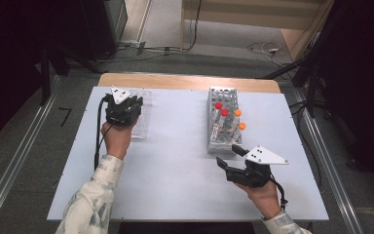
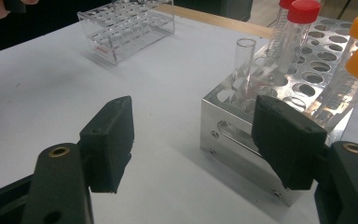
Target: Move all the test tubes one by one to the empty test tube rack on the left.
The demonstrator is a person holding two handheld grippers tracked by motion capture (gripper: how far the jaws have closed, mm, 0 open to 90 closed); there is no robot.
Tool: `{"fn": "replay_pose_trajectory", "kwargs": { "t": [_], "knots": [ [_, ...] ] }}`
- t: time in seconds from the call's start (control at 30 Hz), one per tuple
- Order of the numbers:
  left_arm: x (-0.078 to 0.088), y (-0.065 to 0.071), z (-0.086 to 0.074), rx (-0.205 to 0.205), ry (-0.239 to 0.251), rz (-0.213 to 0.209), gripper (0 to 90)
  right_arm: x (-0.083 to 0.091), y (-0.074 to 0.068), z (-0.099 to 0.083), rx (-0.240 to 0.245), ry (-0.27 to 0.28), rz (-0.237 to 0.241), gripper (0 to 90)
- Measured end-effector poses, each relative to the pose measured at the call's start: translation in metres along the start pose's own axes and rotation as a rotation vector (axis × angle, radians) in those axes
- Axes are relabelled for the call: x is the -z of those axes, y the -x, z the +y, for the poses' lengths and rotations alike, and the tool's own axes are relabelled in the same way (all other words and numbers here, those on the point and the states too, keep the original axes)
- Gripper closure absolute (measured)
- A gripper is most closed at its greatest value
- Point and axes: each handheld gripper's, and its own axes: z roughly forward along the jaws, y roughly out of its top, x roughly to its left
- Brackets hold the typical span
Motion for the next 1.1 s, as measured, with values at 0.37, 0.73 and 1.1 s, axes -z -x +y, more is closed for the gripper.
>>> {"fn": "replay_pose_trajectory", "kwargs": {
  "t": [0.37, 0.73, 1.1],
  "knots": [
    [-0.009, 0.002, -0.012, -0.008, -0.038, 0.007, 76.5, 0.0, 0.0, 0.0, 0.0, 0.001, 0.001, 28.3],
    [-0.006, -0.001, -0.012, 0.031, -0.04, -0.007, 57.2, -0.001, 0.0, 0.0, 0.003, -0.001, -0.001, 28.6],
    [0.017, 0.001, -0.021, 0.117, -0.023, -0.059, 18.2, -0.012, 0.008, 0.002, -0.001, 0.011, -0.048, 31.0]
  ]
}}
